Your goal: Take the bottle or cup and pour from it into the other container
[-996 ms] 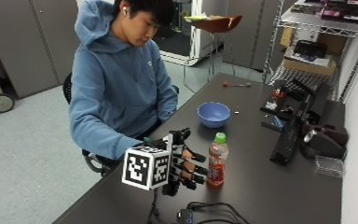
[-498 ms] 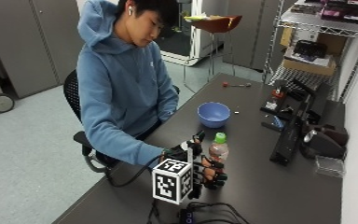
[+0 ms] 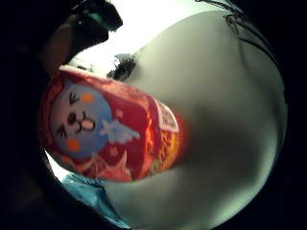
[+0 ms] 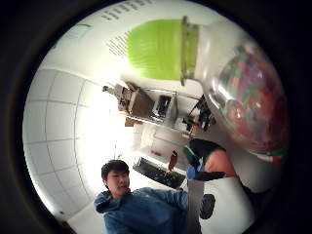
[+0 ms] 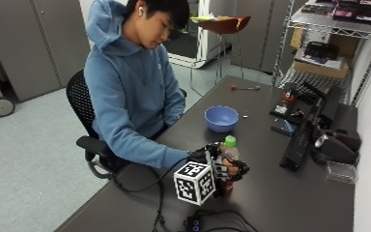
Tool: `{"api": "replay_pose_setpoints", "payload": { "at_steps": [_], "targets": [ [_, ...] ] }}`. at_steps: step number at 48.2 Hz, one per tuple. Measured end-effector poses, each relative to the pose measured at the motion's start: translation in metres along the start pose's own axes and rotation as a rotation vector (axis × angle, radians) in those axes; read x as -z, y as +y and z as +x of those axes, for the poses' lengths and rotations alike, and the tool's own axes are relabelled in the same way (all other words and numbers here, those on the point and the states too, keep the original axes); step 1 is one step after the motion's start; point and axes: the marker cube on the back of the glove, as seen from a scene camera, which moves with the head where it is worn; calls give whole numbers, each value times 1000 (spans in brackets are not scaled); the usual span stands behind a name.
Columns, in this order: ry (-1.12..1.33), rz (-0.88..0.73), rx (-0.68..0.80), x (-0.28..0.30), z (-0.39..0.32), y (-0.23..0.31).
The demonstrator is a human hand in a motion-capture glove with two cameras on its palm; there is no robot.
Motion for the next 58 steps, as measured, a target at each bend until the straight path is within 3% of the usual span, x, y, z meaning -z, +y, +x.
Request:
{"api": "replay_pose_setpoints", "payload": {
  "at_steps": [10,24,38,49,58],
  "targets": [
    [-32,93,-2,-12,2,-6],
    [-39,11,-23,-27,-11,-7],
    [110,-252,88,-54,-71,-4],
    [403,-477,183,-92,-126,-6],
    [784,-702,237,-119,-156,-3]
  ]
}}
